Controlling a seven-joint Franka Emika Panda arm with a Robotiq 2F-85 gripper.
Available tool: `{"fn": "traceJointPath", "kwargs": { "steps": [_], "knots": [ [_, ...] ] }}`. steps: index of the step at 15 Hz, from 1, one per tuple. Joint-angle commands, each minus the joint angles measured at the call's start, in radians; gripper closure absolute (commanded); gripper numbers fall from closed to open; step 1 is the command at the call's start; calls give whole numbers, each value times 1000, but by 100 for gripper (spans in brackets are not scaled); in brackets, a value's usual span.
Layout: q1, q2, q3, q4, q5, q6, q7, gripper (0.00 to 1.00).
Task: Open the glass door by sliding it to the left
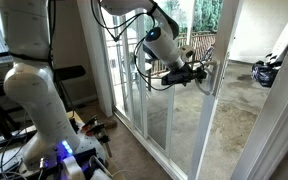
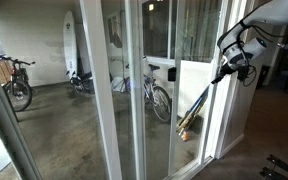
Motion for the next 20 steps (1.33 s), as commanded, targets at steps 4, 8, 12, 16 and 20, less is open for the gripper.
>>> {"fn": "traceJointPath", "kwargs": {
  "steps": [4,8,12,16,20],
  "knots": [
    [107,-46,96,-21,27,60,-36,0],
    [148,-38,131,-25,9,117,-23,0],
    [183,-26,161,-19,-1,163,-5,0],
    [238,-5,174,-50,-192,236,217,0],
    [269,24,194,-46,-212,278,247,0]
  ]
}}
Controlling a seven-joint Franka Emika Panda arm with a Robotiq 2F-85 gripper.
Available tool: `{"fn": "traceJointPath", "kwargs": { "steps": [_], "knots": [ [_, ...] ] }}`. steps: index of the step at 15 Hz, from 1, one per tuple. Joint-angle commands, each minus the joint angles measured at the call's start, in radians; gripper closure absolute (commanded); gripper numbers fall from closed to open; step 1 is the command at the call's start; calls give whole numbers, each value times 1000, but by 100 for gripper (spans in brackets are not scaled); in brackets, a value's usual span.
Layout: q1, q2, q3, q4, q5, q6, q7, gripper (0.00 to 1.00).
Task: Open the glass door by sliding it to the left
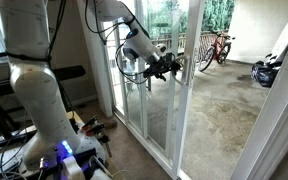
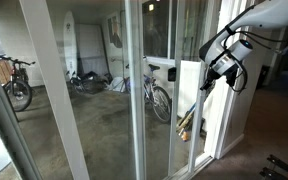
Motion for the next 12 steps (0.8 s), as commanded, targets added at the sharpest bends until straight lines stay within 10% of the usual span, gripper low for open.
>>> {"fn": "traceJointPath", "kwargs": {
  "steps": [1,12],
  "knots": [
    [64,33,61,68,-17,-8,-5,0],
    [113,16,122,91,-37,29,98,0]
  ]
}}
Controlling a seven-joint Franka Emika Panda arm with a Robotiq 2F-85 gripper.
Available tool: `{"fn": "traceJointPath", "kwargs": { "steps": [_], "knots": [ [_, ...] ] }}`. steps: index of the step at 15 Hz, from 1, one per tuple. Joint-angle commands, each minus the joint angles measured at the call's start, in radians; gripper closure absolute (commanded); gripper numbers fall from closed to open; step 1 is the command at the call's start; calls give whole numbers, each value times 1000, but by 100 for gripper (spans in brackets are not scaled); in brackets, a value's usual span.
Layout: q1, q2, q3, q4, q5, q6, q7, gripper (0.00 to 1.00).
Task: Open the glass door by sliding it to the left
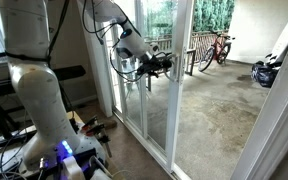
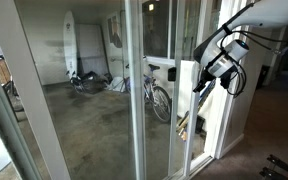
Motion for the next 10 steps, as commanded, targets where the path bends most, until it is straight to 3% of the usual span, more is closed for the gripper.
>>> {"fn": "traceJointPath", "kwargs": {
  "steps": [1,6,7,10],
  "knots": [
    [65,18,56,96,-38,2,37,0],
    [96,35,67,106,-37,3,44,0],
    [48,0,24,5,-1,6,52,0],
    [65,0,36,9,-1,6,52,0]
  ]
}}
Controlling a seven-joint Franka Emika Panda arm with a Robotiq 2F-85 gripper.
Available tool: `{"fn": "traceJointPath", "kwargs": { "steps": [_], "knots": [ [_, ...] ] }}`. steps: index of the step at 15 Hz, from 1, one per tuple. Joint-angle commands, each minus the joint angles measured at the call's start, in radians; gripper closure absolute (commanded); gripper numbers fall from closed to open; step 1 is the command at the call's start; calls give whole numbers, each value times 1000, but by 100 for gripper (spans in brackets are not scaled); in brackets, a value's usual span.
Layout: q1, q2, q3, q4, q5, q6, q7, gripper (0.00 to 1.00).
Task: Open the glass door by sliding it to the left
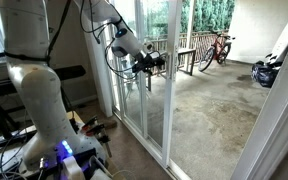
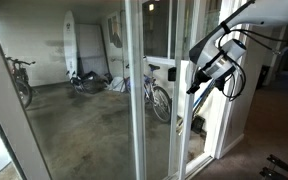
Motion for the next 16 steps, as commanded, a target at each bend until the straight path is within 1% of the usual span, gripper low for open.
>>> {"fn": "traceJointPath", "kwargs": {
  "steps": [1,11,14,16],
  "knots": [
    [3,0,4,1,0,0,0,0],
    [13,-2,13,1,-12,-10,7,0],
    [29,54,19,51,-30,-12,8,0],
    [53,94,11,87,-41,-10,11,0]
  ]
}}
